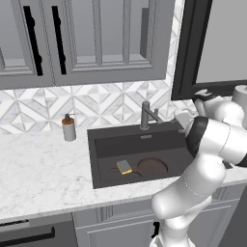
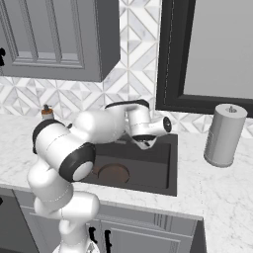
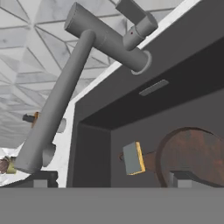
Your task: Pick the pan and sponge and place them into the sink. Then turn on the water.
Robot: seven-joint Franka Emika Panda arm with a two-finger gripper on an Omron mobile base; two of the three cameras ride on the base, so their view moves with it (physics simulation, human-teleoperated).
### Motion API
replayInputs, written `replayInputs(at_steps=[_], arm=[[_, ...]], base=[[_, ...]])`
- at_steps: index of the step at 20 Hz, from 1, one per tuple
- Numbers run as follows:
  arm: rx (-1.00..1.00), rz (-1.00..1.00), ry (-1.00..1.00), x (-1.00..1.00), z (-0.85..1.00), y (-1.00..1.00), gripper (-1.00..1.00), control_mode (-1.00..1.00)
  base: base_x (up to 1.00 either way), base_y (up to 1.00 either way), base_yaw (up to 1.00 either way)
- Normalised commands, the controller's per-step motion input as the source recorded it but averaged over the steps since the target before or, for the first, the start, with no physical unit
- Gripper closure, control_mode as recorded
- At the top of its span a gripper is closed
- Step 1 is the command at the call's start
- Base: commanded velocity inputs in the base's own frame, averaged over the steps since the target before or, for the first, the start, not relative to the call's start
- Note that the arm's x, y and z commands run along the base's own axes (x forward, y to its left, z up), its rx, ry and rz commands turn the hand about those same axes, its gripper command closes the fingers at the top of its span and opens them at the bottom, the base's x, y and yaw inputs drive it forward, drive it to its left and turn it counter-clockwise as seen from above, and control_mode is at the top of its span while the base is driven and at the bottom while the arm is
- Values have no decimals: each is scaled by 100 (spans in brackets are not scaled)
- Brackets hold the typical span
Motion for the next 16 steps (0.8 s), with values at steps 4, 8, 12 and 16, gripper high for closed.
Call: replayInputs(at_steps=[4,8,12,16], arm=[[0,-13,0,51,0,0,-100,-100],[0,-12,0,41,0,0,-100,-100],[0,-5,-3,18,-5,0,-100,-100],[0,-3,-2,13,-8,0,-100,-100]], base=[[0,0,0],[0,0,0],[0,0,0],[0,0,0]])
